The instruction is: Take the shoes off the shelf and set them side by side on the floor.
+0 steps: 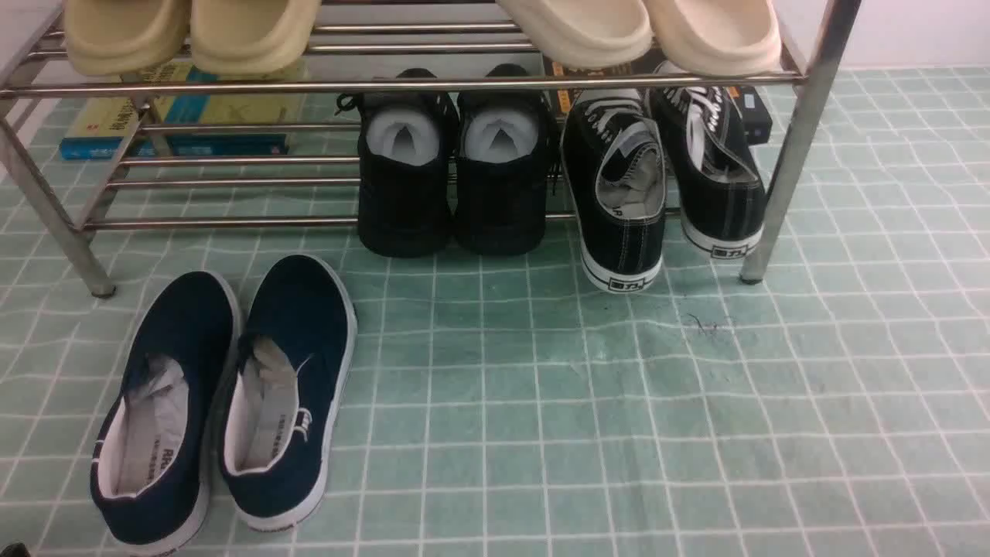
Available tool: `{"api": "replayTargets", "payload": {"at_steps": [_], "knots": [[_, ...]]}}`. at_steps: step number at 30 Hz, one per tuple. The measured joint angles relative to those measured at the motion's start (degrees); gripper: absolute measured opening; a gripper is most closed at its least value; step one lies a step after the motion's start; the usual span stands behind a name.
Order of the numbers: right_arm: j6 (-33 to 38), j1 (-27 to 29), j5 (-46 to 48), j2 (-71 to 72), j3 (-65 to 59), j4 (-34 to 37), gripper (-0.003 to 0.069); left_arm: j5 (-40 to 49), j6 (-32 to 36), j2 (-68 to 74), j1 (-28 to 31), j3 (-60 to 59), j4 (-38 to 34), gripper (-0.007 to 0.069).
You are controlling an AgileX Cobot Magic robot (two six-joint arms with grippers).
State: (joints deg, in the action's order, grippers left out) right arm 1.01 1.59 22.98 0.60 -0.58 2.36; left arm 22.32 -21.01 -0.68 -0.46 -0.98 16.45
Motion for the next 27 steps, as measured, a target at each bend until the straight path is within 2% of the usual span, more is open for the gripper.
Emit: {"api": "replayTargets", "payload": {"at_steps": [22, 27], "knots": [[0.0, 0.0, 0.0, 0.0, 0.0, 0.0, 0.0239, 0.0, 0.0, 0.0, 0.0, 0.0, 0.0, 0.018], [0.0, 0.0, 0.0, 0.0, 0.0, -2.8, 0.0239, 0.0, 0.0, 0.0, 0.0, 0.0, 0.04, 0.0185]]}}
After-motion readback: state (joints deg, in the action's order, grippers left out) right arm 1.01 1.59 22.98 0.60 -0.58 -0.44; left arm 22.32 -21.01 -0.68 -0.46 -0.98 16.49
